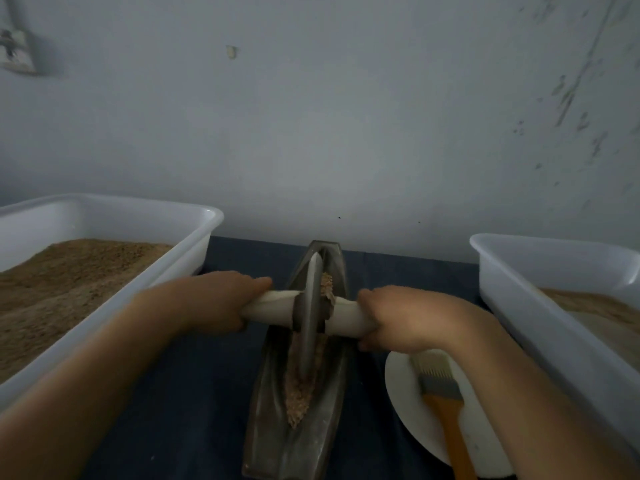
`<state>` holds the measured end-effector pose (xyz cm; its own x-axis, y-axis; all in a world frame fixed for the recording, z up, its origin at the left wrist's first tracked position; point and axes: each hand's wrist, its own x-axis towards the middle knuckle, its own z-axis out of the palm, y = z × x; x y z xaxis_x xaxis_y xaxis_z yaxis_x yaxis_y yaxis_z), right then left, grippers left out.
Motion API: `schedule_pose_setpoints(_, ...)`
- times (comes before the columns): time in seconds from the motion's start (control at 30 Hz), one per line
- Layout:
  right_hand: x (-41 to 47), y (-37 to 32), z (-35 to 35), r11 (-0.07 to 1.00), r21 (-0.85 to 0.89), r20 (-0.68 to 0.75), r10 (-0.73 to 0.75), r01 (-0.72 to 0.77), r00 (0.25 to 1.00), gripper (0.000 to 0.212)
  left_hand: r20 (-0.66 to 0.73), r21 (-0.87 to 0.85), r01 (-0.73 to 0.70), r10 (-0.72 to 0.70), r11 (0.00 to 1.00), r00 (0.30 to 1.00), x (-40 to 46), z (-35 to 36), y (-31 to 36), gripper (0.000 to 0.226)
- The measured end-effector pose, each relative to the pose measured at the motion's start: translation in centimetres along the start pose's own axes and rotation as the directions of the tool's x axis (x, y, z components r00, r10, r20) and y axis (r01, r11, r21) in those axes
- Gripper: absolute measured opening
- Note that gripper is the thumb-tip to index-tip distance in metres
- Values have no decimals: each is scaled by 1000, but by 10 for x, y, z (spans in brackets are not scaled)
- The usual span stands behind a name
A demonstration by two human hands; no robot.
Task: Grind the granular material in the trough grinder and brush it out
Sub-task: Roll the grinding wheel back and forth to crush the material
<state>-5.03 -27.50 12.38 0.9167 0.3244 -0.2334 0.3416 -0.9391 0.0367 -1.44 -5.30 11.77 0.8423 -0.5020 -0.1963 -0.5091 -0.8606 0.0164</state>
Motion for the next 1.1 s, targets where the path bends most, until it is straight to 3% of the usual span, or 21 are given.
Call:
schedule_pose_setpoints(0.13,-16,-5,-9,998,5,100,-68,67,993,39,173,-21,-45,48,999,984,-17,-10,-1,33)
schedule_pose_setpoints(0.27,-12,-4,-7,997,44,83,-60,56,995,37,167,-32,-24,29,999,986,-14,-7,-1,32)
schedule_pose_setpoints(0.37,0,-1,-2,999,41,13,-4,3,1000,38,53,-4,26,-25,1000,998,-2,-1,1,36)
schedule_pose_setpoints(0.5,20,10,16,998,20,-219,59,-55,974,32,-155,57,96,-86,994,984,18,10,-1,36)
schedule_pose_setpoints(0.67,37,18,33,985,-116,-512,48,-124,858,28,-494,105,207,-130,973,860,37,31,0,38)
schedule_pose_setpoints(0.77,38,16,34,985,-117,-550,45,-130,834,29,-552,114,210,-114,971,826,39,36,0,43)
schedule_pose_setpoints(0.9,25,12,23,990,-112,-381,32,-81,924,26,-428,153,162,-83,975,900,30,27,-2,43)
schedule_pose_setpoints(1.0,9,4,9,999,-17,-148,44,-47,988,34,-206,153,112,-79,982,975,15,14,1,44)
schedule_pose_setpoints(1.1,-6,-5,-2,1000,-12,18,-7,7,1000,41,14,106,46,-47,993,999,-5,1,4,42)
